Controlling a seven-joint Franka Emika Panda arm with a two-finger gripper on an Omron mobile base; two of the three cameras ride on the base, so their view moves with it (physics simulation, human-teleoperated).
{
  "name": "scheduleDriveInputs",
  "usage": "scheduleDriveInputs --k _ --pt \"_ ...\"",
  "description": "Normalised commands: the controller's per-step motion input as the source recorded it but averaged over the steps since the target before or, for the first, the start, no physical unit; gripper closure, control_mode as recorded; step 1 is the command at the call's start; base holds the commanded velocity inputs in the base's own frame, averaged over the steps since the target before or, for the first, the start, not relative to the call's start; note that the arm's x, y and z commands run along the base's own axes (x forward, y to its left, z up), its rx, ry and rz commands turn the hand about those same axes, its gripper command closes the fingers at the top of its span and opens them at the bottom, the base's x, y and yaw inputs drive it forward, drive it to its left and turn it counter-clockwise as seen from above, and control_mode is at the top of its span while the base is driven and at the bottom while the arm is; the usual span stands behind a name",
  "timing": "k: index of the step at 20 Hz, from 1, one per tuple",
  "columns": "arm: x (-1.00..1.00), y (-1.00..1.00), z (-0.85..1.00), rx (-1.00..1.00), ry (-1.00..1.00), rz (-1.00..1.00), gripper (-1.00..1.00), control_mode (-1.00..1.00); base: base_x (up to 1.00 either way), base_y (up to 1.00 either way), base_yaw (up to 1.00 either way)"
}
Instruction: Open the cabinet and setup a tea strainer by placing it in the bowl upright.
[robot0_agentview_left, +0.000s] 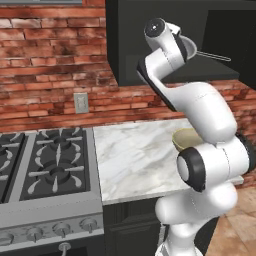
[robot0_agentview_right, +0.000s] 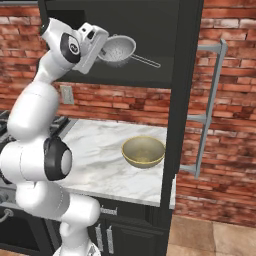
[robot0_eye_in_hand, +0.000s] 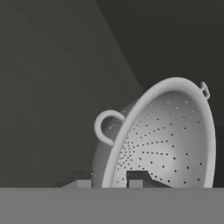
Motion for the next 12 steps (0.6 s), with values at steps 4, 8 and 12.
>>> scheduleDriveInputs --k 4,8,12 --pt "-0.83 0.11 0.0 -0.08 0.0 0.0 1.0 -1.0 0.0 0.0 0.0" --pt "-0.8 0.27 0.0 -0.04 0.03 -0.03 1.0 -1.0 0.0 0.0 0.0" --pt "-0.76 0.42 0.0 -0.02 0.1 -0.22 1.0 -1.0 0.0 0.0 0.0"
